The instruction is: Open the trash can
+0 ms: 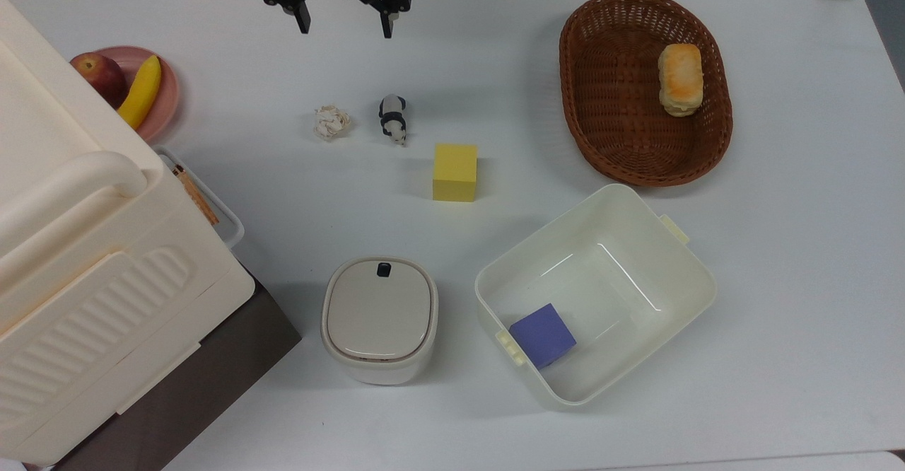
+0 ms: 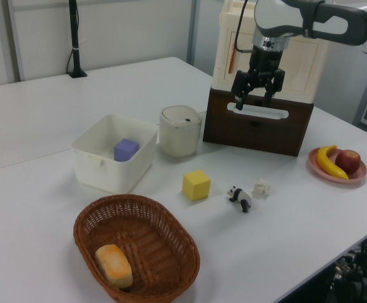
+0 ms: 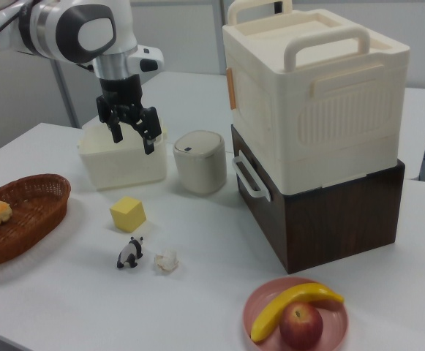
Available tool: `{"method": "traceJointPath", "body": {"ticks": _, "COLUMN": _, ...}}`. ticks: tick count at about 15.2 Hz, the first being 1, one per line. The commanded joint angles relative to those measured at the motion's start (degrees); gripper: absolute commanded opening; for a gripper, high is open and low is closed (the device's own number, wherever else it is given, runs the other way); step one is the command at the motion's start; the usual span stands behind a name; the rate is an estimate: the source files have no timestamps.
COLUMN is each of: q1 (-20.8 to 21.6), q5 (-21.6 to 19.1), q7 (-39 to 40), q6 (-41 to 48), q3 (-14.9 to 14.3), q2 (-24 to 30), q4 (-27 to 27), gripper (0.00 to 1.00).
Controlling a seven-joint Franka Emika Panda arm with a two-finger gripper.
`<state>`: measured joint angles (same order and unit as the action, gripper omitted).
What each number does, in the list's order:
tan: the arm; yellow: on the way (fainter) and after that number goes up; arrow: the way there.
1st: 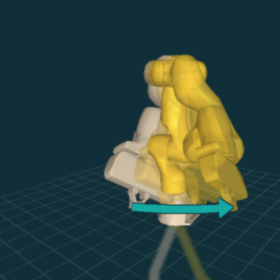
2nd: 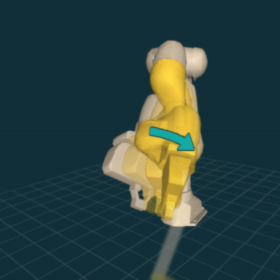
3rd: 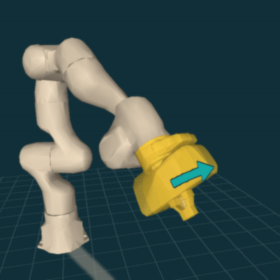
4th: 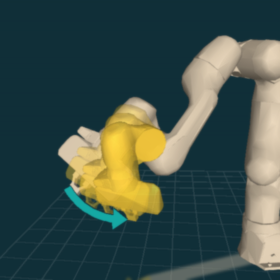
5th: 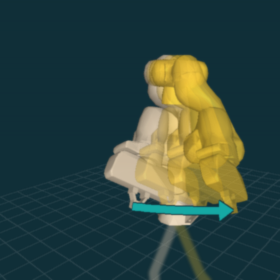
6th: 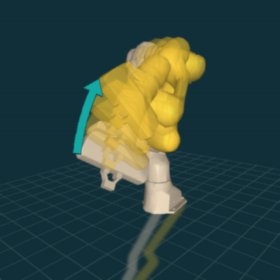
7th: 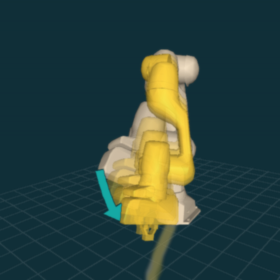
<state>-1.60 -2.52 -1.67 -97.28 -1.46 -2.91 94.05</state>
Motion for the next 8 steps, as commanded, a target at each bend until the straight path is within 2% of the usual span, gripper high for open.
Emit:
{"method": "traceJointPath", "body": {"ticks": 1, "q1": 1.16, "q5": 0.68, "q7": -1.41, "q6": 0.51, "q3": -0.04, "q2": -1.04, "q4": 0.0, "gripper": 1.0}}
{"method": "traceJointPath", "body": {"ticks": 8, "q1": 4.67, "q5": 0.67, "q7": -2.28, "q6": -5.9, "q3": -0.13, "q2": -3.06, "q4": 3.42, "gripper": 1.0}}
